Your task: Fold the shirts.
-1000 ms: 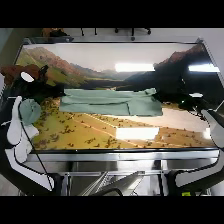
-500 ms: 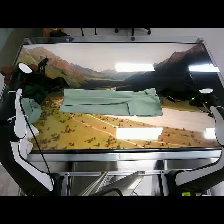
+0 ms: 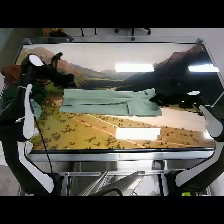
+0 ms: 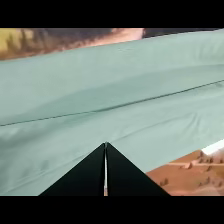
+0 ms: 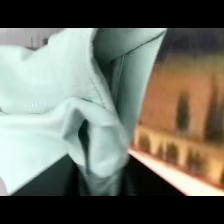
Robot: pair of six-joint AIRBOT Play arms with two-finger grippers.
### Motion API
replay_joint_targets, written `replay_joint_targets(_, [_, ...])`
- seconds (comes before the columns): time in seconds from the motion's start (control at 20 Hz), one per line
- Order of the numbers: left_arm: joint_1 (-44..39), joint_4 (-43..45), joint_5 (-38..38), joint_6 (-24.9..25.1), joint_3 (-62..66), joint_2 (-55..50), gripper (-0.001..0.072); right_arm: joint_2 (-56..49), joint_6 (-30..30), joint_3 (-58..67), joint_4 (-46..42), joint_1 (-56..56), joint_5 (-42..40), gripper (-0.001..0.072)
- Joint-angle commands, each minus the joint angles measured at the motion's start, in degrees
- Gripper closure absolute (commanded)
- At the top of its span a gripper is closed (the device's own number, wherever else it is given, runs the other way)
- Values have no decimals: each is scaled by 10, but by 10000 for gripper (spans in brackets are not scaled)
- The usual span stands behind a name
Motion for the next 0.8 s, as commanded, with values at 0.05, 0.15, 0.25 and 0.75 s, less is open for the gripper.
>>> replay_joint_targets(0.05, [-83, 0, 41, 0, 2, -20, 695, -5, 0, 9, 7, 8, 8, 680])
replay_joint_targets(0.15, [-134, 0, 61, -1, 2, -49, 695, 12, 0, 21, 5, 3, 22, 685])
replay_joint_targets(0.25, [-190, -1, 102, -8, 2, -81, 695, 36, 1, 47, 5, -2, 61, 686])
replay_joint_targets(0.75, [-364, -19, 260, -31, 3, -151, 695, 103, 96, 291, 5, -56, 248, 686])
